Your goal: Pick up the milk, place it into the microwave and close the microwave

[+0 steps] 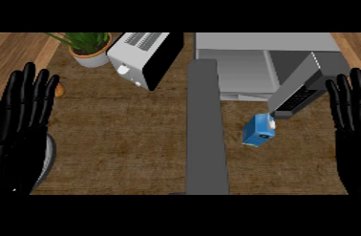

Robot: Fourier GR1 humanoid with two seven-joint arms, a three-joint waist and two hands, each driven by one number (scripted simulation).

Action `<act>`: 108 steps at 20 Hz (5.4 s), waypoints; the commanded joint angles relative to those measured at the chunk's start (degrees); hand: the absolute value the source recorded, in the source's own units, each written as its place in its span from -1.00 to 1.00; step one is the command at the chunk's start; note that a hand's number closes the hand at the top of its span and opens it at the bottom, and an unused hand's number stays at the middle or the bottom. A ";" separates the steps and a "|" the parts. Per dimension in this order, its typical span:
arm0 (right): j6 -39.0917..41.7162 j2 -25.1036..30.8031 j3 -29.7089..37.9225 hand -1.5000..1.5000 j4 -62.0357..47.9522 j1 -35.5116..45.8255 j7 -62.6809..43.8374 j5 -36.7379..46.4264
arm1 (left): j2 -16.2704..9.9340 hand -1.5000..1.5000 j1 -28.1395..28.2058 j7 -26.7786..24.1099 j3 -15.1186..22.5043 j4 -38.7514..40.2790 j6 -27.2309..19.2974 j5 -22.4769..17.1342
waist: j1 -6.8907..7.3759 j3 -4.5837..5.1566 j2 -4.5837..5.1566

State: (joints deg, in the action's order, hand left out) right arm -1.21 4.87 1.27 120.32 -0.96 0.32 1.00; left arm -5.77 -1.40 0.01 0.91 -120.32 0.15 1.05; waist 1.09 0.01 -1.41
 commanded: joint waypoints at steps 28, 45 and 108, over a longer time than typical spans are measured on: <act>-9.07 -3.62 -19.28 -1.00 -3.35 2.00 -6.20 2.91 | -0.12 -1.00 15.67 -0.22 -9.96 -2.41 11.95 -18.42 | -0.94 -0.01 1.36; -5.37 -3.01 -5.09 -1.00 -26.66 1.71 10.03 -3.81 | 2.34 -1.00 22.84 -3.50 -11.34 -4.12 17.45 -18.83 | -0.74 -0.03 1.40; 8.97 0.61 6.81 1.00 -73.21 19.63 49.33 -3.59 | 3.53 -1.00 22.63 -5.10 -17.58 1.10 24.53 -21.09 | -1.19 0.03 1.23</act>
State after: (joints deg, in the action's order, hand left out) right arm 6.81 6.09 8.76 39.75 19.68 52.72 -1.01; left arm -1.39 21.63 -4.92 -15.02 -121.22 23.71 -19.29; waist 0.25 -0.01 -0.04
